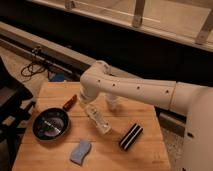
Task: Stand the bottle upright
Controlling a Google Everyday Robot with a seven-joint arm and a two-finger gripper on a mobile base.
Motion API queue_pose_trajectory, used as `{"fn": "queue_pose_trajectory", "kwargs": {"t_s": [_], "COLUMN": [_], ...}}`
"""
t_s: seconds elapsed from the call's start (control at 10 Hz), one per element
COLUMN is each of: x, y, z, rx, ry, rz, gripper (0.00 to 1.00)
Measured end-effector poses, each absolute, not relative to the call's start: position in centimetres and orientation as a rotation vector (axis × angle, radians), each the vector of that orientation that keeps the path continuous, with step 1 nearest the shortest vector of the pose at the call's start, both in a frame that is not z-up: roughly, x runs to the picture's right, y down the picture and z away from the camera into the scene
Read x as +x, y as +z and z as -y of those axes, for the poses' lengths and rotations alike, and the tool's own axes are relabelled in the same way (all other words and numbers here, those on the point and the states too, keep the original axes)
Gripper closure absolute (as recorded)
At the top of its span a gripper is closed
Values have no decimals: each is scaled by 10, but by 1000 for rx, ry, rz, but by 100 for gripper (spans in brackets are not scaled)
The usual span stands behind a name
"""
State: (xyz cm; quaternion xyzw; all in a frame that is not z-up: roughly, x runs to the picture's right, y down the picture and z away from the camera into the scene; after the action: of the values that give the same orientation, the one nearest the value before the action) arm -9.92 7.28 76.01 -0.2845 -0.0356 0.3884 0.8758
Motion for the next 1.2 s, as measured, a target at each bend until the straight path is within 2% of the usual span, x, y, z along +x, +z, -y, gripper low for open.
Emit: {"fn": "queue_pose_trajectory", "kwargs": {"t_s": [0.4,0.5,0.7,0.8,1.1,1.2], "x": [-99,-100,-99,-99,-110,-118], "y": [759,759,758,757,739,725], "z": [-70,-70,-69,-67,-49,-36], "rx": [-583,-581,-579,-576,-559,-547], "ry": [809,808,808,811,807,805], "rz": [74,73,72,74,124,163], "gripper": [100,97,82,79,78,73]}}
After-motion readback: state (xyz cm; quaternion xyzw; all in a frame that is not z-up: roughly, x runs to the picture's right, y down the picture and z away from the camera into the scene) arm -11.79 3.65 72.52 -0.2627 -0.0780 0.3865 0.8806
